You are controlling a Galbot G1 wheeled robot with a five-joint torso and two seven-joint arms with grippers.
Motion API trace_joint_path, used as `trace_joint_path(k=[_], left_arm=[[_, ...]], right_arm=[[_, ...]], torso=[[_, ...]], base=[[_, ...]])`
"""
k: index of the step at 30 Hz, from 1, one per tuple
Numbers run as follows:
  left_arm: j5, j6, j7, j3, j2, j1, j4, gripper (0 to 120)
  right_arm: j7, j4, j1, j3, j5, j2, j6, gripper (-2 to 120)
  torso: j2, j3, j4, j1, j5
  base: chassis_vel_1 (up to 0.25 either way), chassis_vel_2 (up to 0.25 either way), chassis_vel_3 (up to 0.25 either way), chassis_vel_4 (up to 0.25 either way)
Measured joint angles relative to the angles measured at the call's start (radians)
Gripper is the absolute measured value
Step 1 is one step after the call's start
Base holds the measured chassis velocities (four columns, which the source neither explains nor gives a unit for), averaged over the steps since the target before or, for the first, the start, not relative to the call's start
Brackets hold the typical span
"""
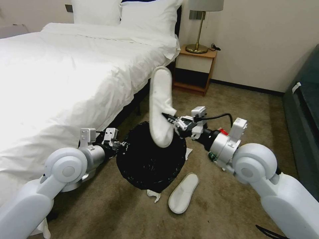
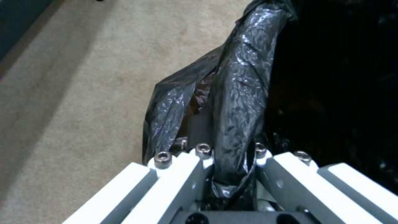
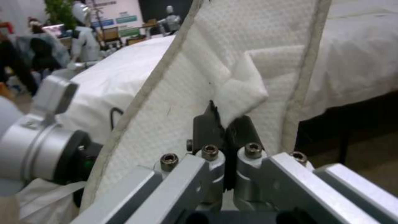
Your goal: Pick up the trash bin, then pick up the garbage on the floor and place it into the trash bin.
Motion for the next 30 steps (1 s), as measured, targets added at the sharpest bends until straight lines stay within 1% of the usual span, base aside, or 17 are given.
trace_joint_path(k=[1, 5, 7, 10, 13, 14, 15, 17, 18, 20, 21, 23, 24, 26, 27, 29, 30], left_arm=[[-0.006, 0.0, -0.011, 0.001, 0.004, -0.005, 0.004, 1], [-0.023, 0.0, -0.024, 0.0, 0.012, -0.006, 0.0, 1], [-0.035, 0.0, -0.033, -0.012, 0.018, 0.002, -0.007, 1], [-0.048, 0.0, -0.044, -0.026, 0.02, 0.01, -0.009, 1], [-0.058, 0.0, -0.049, -0.038, 0.018, 0.014, -0.011, 1], [-0.061, 0.0, -0.05, -0.046, 0.015, 0.018, -0.013, 1], [-0.061, 0.0, -0.05, -0.046, 0.015, 0.018, -0.013, 1], [-0.067, 0.0, -0.051, -0.061, 0.013, 0.027, -0.021, 1], [-0.067, 0.0, -0.051, -0.061, 0.013, 0.027, -0.021, 1], [-0.083, 0.0, -0.063, -0.076, 0.016, 0.033, -0.033, 1], [-0.083, 0.0, -0.063, -0.076, 0.016, 0.033, -0.033, 1], [-0.102, 0.0, -0.071, -0.094, 0.02, 0.037, -0.043, 1], [-0.102, 0.0, -0.071, -0.094, 0.02, 0.037, -0.043, 1], [-0.105, 0.0, -0.071, -0.108, 0.015, 0.042, -0.039, 1], [-0.105, 0.0, -0.071, -0.108, 0.015, 0.042, -0.039, 1], [-0.104, 0.0, -0.068, -0.121, 0.011, 0.048, -0.031, 1], [-0.104, 0.0, -0.068, -0.121, 0.011, 0.048, -0.031, 1]], right_arm=[[0.001, -0.007, 0.032, -0.044, -0.01, 0.008, 0.0, 0], [0.004, -0.031, 0.086, -0.107, -0.032, 0.031, 0.002, 0], [0.018, -0.046, 0.123, -0.162, -0.036, 0.045, 0.001, 0], [0.028, -0.067, 0.143, -0.21, -0.036, 0.053, -0.002, 0], [0.035, -0.078, 0.144, -0.224, -0.04, 0.055, -0.007, 0], [0.043, -0.078, 0.143, -0.229, -0.04, 0.056, -0.007, 4], [0.043, -0.078, 0.143, -0.229, -0.04, 0.056, -0.007, 4], [0.064, -0.076, 0.144, -0.238, -0.04, 0.055, -0.008, 14], [0.064, -0.076, 0.144, -0.238, -0.04, 0.055, -0.008, 14], [0.08, -0.073, 0.158, -0.25, -0.039, 0.051, -0.008, 25], [0.08, -0.073, 0.158, -0.25, -0.039, 0.051, -0.008, 25], [0.087, -0.06, 0.163, -0.252, -0.037, 0.05, -0.01, 37], [0.087, -0.06, 0.163, -0.252, -0.037, 0.05, -0.01, 37], [0.087, -0.056, 0.154, -0.249, -0.038, 0.057, -0.011, 47], [0.087, -0.056, 0.154, -0.249, -0.038, 0.057, -0.011, 47], [0.086, -0.066, 0.142, -0.242, -0.049, 0.074, -0.01, 60], [0.086, -0.066, 0.142, -0.242, -0.049, 0.074, -0.01, 60]], torso=[[0.0, 0.0, 0.0001, 0.0, -0.0001], [0.0, 0.0, 0.0002, 0.0, 0.0001], [0.0, 0.0, 0.0003, 0.0, 0.0], [0.0, 0.0, 0.0003, 0.0, 0.0], [0.0, 0.0, 0.0002, 0.0, 0.0001], [0.0, 0.0, 0.0001, 0.0, 0.0], [0.0, 0.0, 0.0001, 0.0, 0.0], [0.0, 0.0, 0.0, 0.0, 0.0001], [0.0, 0.0, 0.0, 0.0, 0.0001], [0.0, 0.0, 0.0001, 0.0, 0.0001], [0.0, 0.0, 0.0001, 0.0, 0.0001], [0.0, 0.0, 0.0001, 0.0, 0.0001], [0.0, 0.0, 0.0001, 0.0, 0.0001], [0.0, 0.0, 0.0, 0.0, 0.0001], [0.0, 0.0, 0.0, 0.0, 0.0001], [0.0, 0.0, 0.0001, 0.0, 0.0], [0.0, 0.0, 0.0001, 0.0, 0.0]], base=[[0.0, 0.0, 0.0, 0.0], [0.0, 0.0, 0.0, 0.0], [0.0, 0.0, 0.0, 0.0], [0.0, 0.0, 0.0, 0.0], [0.0, 0.0, 0.0, 0.0], [0.0, 0.0, 0.0, 0.0], [0.0, 0.0, 0.0, 0.0], [0.0, 0.0, 0.0, 0.0], [0.0, 0.0, 0.0, 0.0], [0.0, 0.0, 0.0, 0.0], [0.0, 0.0, 0.0, 0.0], [0.0, 0.0, 0.0, 0.0], [0.0, 0.0, 0.0, 0.0], [0.0, 0.0, 0.0, 0.0], [0.0, 0.0, 0.0, 0.0], [0.0, 0.0, 0.0, 0.0], [0.0, 0.0, 0.0, 0.0]])
